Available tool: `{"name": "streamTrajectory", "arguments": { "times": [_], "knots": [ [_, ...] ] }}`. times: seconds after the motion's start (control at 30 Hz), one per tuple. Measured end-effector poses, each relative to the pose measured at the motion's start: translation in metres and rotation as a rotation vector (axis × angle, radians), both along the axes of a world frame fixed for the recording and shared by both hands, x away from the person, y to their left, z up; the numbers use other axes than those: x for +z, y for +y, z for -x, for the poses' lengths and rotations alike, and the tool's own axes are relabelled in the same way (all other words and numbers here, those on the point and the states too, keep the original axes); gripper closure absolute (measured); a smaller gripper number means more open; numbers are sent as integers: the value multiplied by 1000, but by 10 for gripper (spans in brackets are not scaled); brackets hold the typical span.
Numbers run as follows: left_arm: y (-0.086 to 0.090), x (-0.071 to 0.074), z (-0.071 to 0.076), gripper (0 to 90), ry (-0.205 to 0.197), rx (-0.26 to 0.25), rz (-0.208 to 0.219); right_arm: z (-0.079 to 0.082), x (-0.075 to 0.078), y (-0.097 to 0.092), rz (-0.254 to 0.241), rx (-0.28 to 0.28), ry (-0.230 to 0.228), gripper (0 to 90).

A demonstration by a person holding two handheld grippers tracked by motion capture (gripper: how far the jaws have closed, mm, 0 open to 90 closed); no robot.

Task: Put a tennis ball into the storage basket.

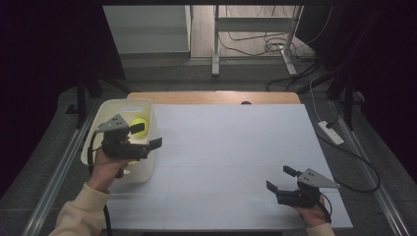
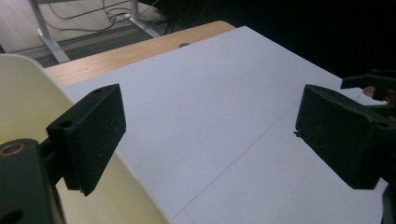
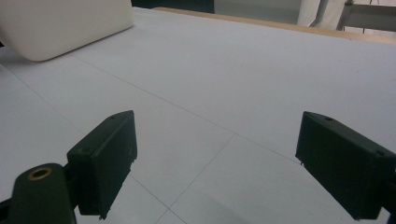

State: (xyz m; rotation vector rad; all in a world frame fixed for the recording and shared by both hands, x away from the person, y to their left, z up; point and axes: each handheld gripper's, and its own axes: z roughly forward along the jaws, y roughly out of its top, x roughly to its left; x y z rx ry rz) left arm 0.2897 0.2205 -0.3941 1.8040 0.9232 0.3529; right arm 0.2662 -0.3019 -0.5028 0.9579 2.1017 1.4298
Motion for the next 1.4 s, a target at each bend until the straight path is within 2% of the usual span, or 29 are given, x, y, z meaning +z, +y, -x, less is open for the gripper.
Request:
{"name": "streamTrajectory", "arguments": {
  "times": [0.13, 0.27, 0.57, 0.77, 0.97, 1.13, 1.27, 1.4],
  "knots": [
    [-9, -1, 11, 100, -34, -10, -5, -1, 0, 3, 7, 11, 6, 125],
    [-17, -6, 19, 100, -39, -39, 2, -1, -1, 3, 5, 11, 3, 125],
    [-22, -21, 31, 103, -30, -104, 23, -1, -1, 4, 8, 12, 9, 125],
    [-27, -27, 46, 100, -68, -112, 6, -2, -2, 4, 11, 14, 12, 125],
    [-31, -42, 56, 100, -45, -140, 40, -1, -2, 5, 10, 14, 9, 125],
    [-34, -54, 63, 103, -40, -144, 21, -2, -2, 6, 14, 20, 13, 125],
    [-38, -68, 69, 107, -66, -141, -34, -2, -3, 6, 15, 18, 13, 125],
    [-39, -76, 70, 107, -69, -142, -58, -2, -3, 6, 16, 19, 15, 125]
  ]
}}
